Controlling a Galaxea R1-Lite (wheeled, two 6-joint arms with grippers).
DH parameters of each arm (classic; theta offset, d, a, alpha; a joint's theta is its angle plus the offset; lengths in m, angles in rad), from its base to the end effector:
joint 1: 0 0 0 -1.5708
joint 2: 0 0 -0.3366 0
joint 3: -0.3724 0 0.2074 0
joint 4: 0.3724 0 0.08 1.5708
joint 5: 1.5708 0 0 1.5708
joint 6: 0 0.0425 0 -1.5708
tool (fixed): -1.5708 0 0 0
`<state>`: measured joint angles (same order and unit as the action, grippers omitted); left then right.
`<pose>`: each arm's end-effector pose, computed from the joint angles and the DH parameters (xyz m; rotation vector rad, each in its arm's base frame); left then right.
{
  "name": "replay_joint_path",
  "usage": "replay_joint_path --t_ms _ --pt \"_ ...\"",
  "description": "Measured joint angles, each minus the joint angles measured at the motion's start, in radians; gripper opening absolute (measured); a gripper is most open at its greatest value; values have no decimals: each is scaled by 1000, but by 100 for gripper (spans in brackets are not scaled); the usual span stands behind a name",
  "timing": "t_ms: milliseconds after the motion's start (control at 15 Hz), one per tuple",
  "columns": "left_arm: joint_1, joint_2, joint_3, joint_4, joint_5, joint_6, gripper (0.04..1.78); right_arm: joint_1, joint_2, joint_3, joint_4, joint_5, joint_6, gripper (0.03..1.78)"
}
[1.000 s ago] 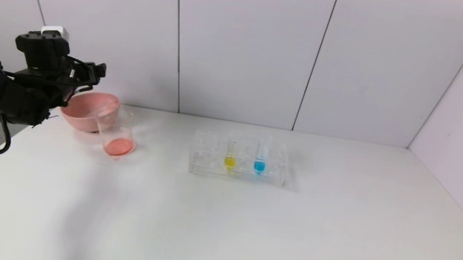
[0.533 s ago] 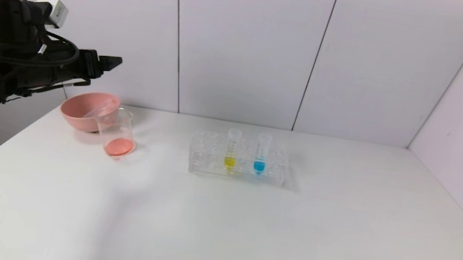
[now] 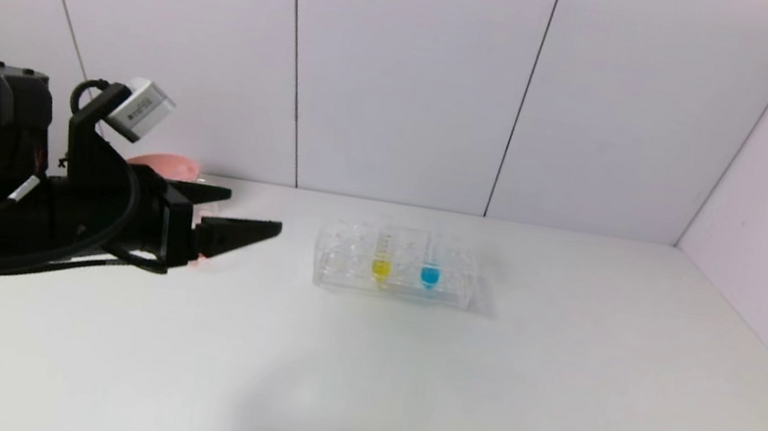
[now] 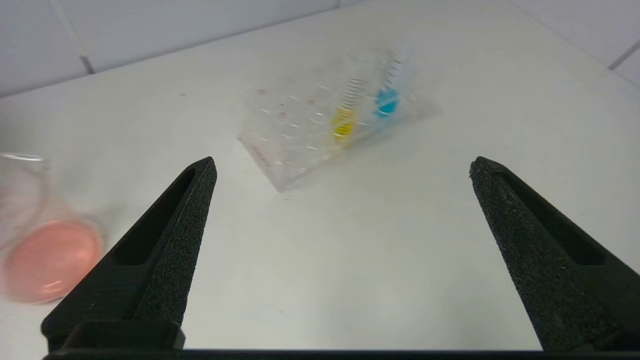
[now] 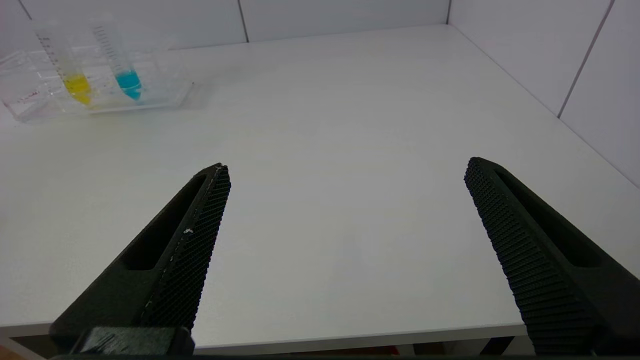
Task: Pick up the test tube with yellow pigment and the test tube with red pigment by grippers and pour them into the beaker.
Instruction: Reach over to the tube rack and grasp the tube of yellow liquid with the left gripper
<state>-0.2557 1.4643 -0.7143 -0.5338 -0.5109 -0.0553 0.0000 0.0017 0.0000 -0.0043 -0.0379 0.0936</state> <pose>0.2573 -0.0887 0.2331 -0.0806 0.2409 -0.7574 -0.0208 -0.0016 0.0760 0.0936 -0.0044 -0.0378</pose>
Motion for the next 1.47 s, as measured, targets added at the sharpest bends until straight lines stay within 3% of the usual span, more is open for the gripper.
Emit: replay_joint_path --t_ms 133,267,467,733,933,1067,1267,1467 --pt "-135 -36 63 -23 18 9 176 0 0 0 0 0 0 171" --pt "-267 -49 102 -40 91 11 176 0 0 0 0 0 0 171" --pt "-461 0 113 -61 342 -34 176 0 0 0 0 0 0 171" --pt "-604 187 64 -221 694 -97 176 0 0 0 0 0 0 171" --pt "-655 363 -38 -316 956 -106 176 0 0 0 0 0 0 171" --pt "-667 461 -126 -342 1079 -109 176 0 0 0 0 0 0 171" --pt "-664 591 -266 -352 1164 -108 176 0 0 0 0 0 0 171" --pt "-636 676 -357 -354 1193 -98 176 0 0 0 0 0 0 171"
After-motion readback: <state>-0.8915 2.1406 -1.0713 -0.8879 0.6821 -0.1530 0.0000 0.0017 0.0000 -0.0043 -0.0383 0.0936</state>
